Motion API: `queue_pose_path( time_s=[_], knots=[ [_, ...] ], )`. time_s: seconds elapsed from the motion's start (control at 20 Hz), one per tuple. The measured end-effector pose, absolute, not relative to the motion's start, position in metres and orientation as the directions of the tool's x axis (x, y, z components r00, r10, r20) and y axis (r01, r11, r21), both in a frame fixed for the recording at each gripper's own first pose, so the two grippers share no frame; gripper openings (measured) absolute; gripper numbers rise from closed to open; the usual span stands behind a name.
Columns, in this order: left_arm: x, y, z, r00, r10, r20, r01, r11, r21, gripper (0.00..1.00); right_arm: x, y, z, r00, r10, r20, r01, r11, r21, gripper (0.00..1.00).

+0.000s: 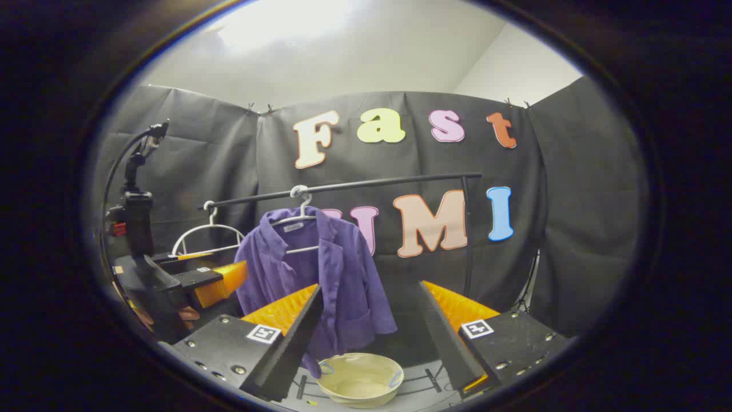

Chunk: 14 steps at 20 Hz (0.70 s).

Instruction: Grasp the clothes on the hanger with both hands and then place them into the laundry hamper below.

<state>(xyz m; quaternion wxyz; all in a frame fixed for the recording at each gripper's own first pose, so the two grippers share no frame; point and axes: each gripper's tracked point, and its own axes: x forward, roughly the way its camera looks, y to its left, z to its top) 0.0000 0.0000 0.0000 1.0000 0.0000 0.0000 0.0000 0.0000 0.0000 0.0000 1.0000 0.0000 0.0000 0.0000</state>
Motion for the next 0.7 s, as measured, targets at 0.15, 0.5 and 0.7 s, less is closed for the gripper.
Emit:
queue_pose_path(
  time_s=[0.15, 0.5, 0.7],
  knots=[
    [0.013, -0.014, -0.004, 0.999, -0.032, -0.016, 0.032, 0.999, -0.02, 0.94, 0.004, -0.011, 0.003, 0.999, -0.04, 0.004, 0.04, 0.999, 0.003, 0.99],
    [0.036, -0.037, -0.007, 0.997, -0.069, -0.021, 0.068, 0.997, -0.02, 0.99, 0.012, -0.026, 0.007, 0.997, -0.079, 0.024, 0.08, 0.997, -0.008, 1.0],
    [0.044, -0.045, 0.0, 0.998, -0.067, 0.005, 0.068, 0.998, -0.009, 1.0, 0.013, -0.035, 0.015, 0.994, -0.095, 0.052, 0.096, 0.995, -0.012, 0.99]
  ],
)
